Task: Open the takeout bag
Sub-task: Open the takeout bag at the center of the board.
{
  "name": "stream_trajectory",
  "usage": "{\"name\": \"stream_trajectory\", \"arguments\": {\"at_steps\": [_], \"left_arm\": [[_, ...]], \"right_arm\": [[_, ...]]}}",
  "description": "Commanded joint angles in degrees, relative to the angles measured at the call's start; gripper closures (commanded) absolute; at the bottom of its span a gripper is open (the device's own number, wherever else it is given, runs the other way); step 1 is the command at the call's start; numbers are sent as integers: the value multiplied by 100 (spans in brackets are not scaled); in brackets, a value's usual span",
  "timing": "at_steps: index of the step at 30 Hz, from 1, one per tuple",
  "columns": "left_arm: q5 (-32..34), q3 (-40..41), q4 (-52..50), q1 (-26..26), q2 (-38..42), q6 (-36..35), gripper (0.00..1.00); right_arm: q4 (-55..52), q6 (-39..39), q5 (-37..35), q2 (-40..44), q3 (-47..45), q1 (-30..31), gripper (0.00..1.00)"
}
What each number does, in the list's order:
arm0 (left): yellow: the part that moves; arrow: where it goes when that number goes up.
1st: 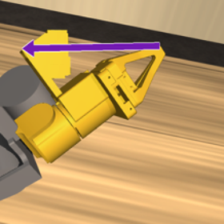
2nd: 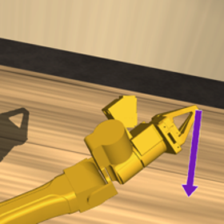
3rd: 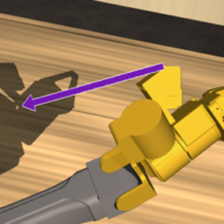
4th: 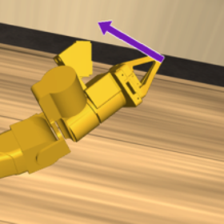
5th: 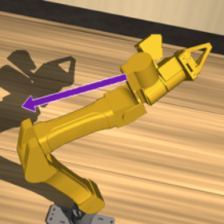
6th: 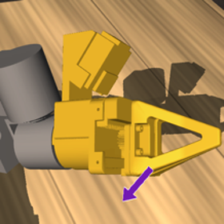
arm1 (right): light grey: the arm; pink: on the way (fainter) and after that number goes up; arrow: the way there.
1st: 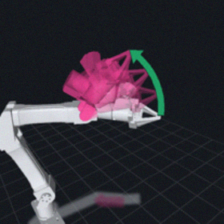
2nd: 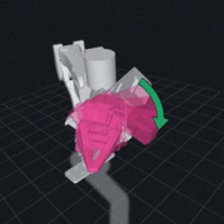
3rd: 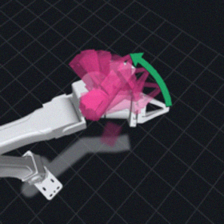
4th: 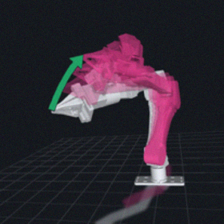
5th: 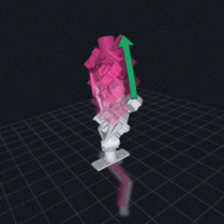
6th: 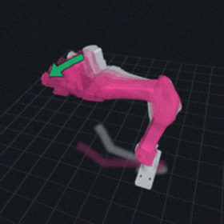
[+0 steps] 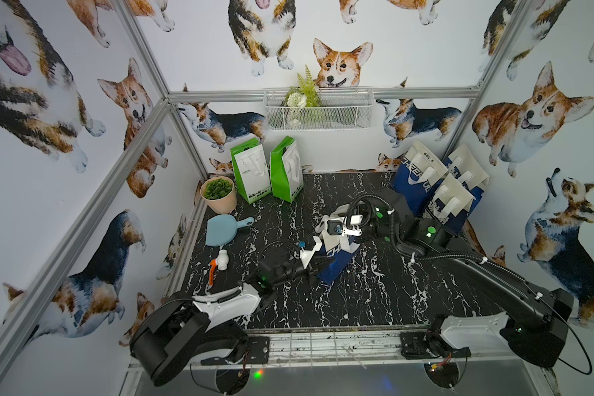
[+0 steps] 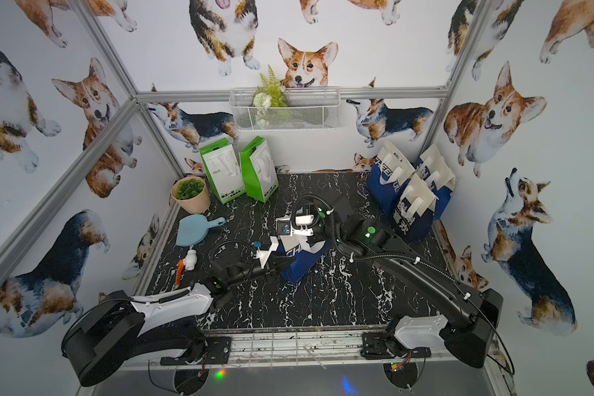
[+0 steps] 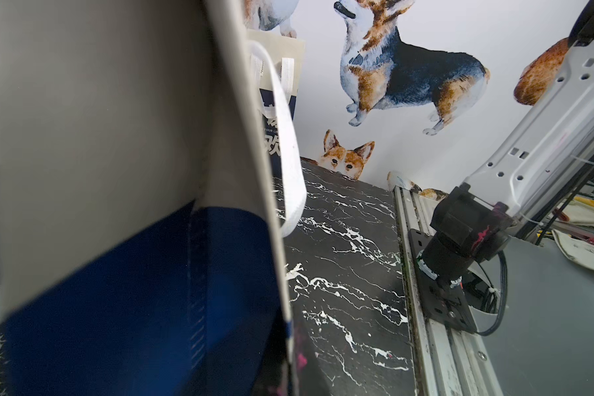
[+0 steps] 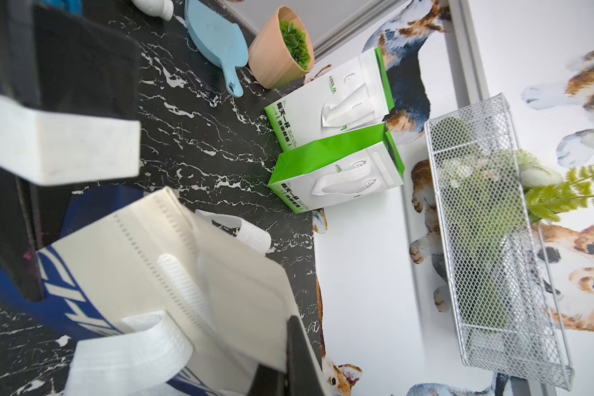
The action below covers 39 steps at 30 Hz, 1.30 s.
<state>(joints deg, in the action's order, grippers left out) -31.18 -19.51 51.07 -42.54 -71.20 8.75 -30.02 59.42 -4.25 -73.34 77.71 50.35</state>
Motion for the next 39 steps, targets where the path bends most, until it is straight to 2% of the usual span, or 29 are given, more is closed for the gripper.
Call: {"name": "stream_trajectory", "arguments": {"at_steps": [1,18,30,39], "left_arm": [[-155,-35,33,-10,-14,-76,100],[-152,-59,-86,-19,-8,-128,100],[-95,-69,-149,-36,5,-171,100],[-66,-71,-176,-44,34,-183,100]], "right_arm": [[-539,298,29,-150,356,-7,100],[-997,442,204,-422,864,-104,100],[-2625,492,382,-1100,2158,-139,100],[-2220,252,307,-928,1627,-139,100]]}}
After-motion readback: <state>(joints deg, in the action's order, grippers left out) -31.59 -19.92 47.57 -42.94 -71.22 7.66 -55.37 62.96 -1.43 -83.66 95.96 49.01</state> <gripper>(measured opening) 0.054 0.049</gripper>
